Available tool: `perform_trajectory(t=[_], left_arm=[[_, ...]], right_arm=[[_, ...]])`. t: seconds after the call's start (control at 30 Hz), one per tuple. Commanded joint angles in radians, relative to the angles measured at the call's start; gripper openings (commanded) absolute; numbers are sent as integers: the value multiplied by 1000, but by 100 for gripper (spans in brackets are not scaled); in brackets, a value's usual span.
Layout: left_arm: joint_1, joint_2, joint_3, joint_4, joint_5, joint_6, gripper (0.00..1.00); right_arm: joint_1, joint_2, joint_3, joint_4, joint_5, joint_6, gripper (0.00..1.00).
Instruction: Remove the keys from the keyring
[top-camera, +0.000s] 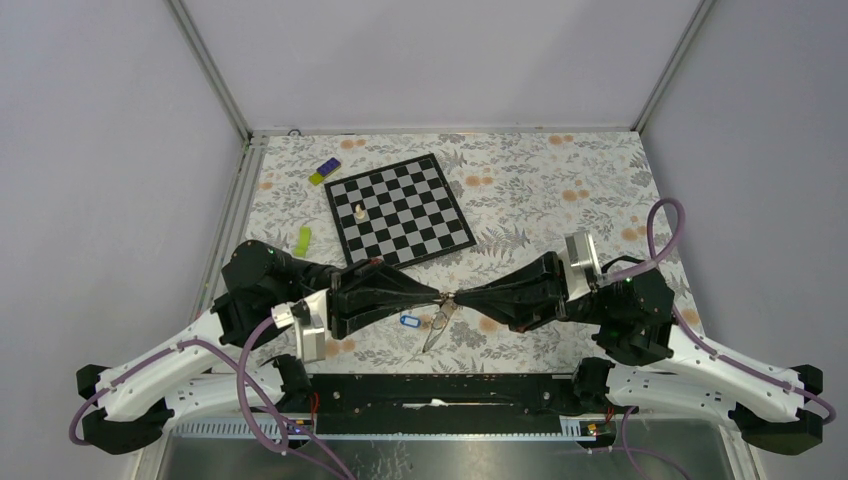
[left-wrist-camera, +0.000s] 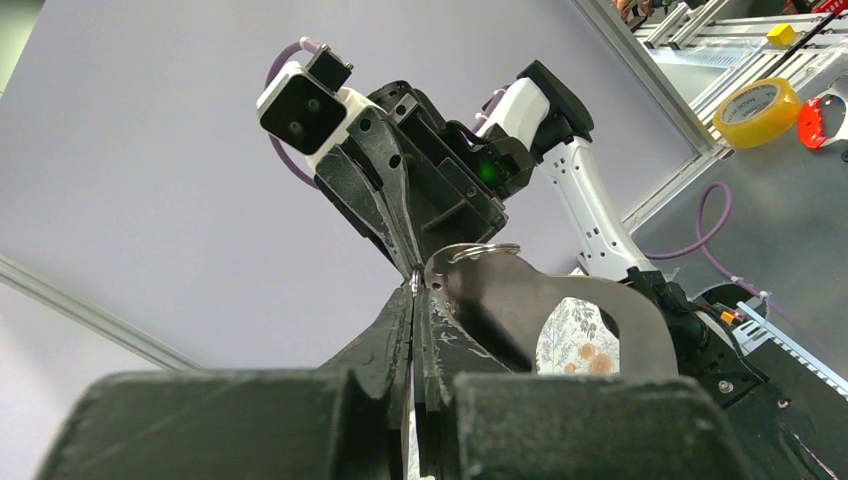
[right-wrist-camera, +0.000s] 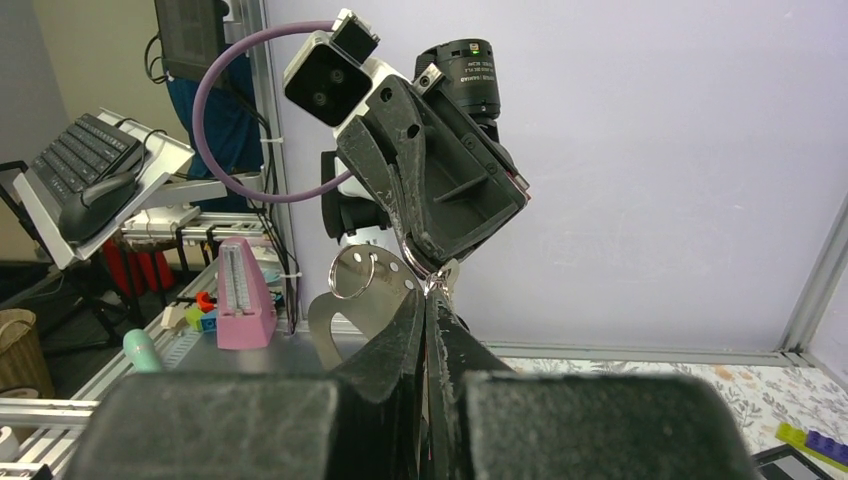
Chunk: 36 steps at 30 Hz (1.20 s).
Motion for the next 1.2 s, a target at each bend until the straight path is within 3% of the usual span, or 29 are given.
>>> perform_trajectory(t=[0.0,0.27,0.7,1.17], left_arm=[[3,1,45,57,34,0,0],[3,0,50,39,40,5,0],[3,4,51,36,51,4,0],[3,13,58,32,61,3,0]], right_arm=[[-2,-27,20,49,56,-32,3],[-1,-46,33,-39,86,-73,21],[-1,4,108,-148,64,-23,34],[-1,45,163,-215,-5,7,40]])
